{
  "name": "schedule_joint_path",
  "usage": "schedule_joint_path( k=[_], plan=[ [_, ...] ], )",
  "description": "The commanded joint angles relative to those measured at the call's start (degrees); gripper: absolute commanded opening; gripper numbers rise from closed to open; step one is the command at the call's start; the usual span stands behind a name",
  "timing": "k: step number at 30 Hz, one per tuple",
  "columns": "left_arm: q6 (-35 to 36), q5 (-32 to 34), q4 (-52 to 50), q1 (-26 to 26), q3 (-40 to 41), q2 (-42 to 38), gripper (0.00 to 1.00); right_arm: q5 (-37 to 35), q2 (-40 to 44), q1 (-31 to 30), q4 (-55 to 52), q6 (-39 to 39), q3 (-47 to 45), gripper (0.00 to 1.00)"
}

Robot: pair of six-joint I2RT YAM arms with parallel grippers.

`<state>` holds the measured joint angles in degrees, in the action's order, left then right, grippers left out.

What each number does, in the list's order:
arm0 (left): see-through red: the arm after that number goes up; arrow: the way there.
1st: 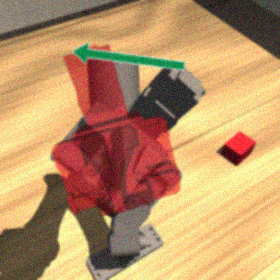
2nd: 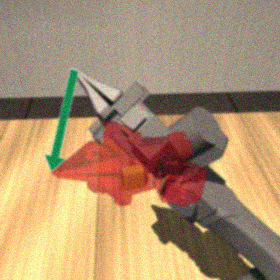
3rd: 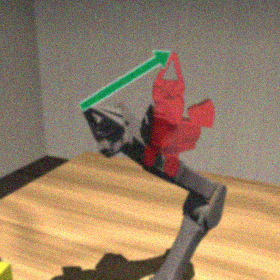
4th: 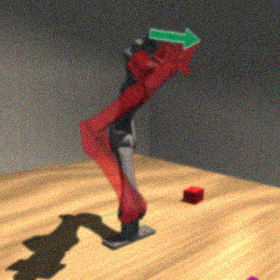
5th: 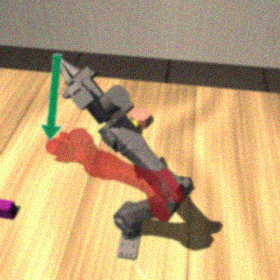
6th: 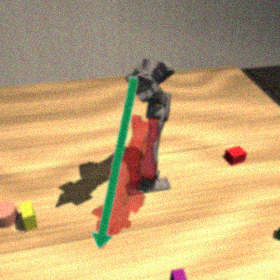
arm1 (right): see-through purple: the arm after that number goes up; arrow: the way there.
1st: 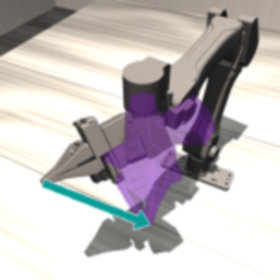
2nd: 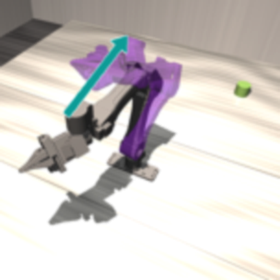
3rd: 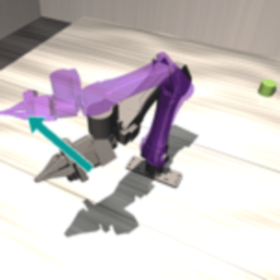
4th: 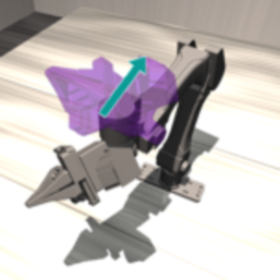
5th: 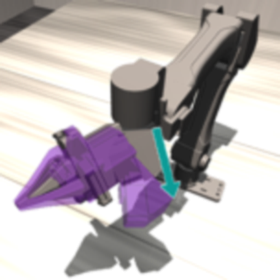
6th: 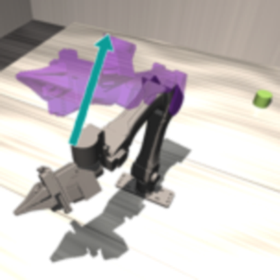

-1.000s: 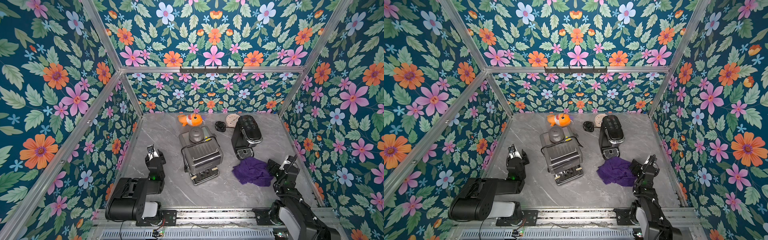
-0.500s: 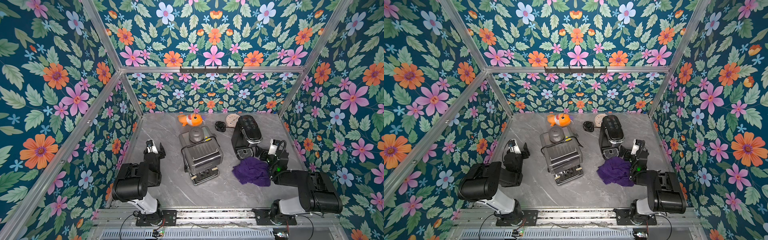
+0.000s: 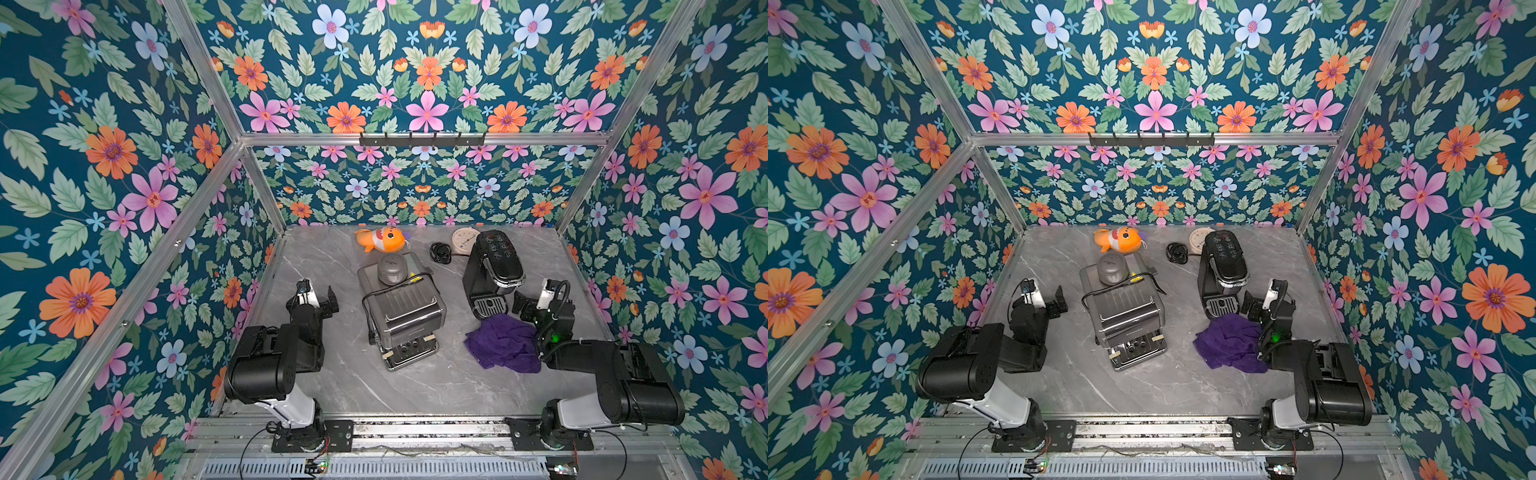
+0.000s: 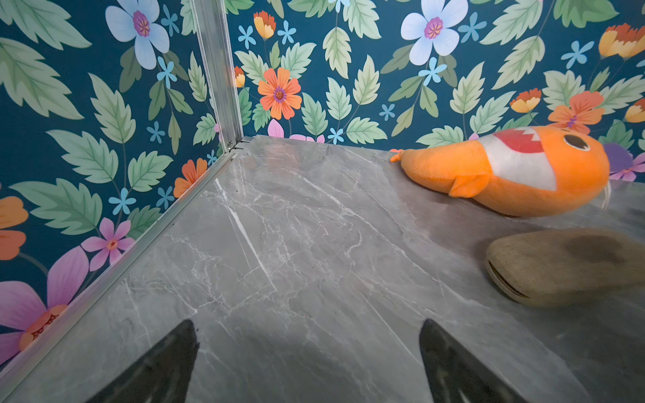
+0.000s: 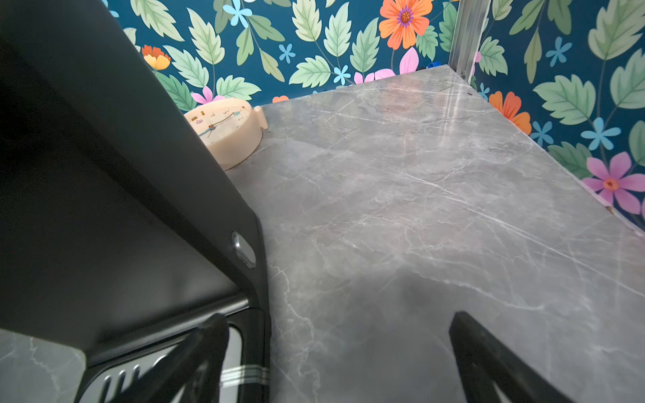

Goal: Wipe the surface of a coffee machine
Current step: Reset both arms

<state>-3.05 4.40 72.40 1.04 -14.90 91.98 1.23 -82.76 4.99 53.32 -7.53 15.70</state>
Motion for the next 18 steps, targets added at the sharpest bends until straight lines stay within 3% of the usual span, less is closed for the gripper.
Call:
schedule_joint_path(
  k=[1, 18],
  plan=[
    [0.3, 0.3, 0.3, -0.1, -0.1, 0.0, 1.0, -0.7, 0.1, 0.0, 1.8, 0.7, 0.0, 0.99],
    [2.3, 4.1, -2.0, -2.4, -1.5, 0.2, 1.0, -0.8, 0.0, 0.0, 2.0, 0.7, 0.0, 0.99]
  ],
)
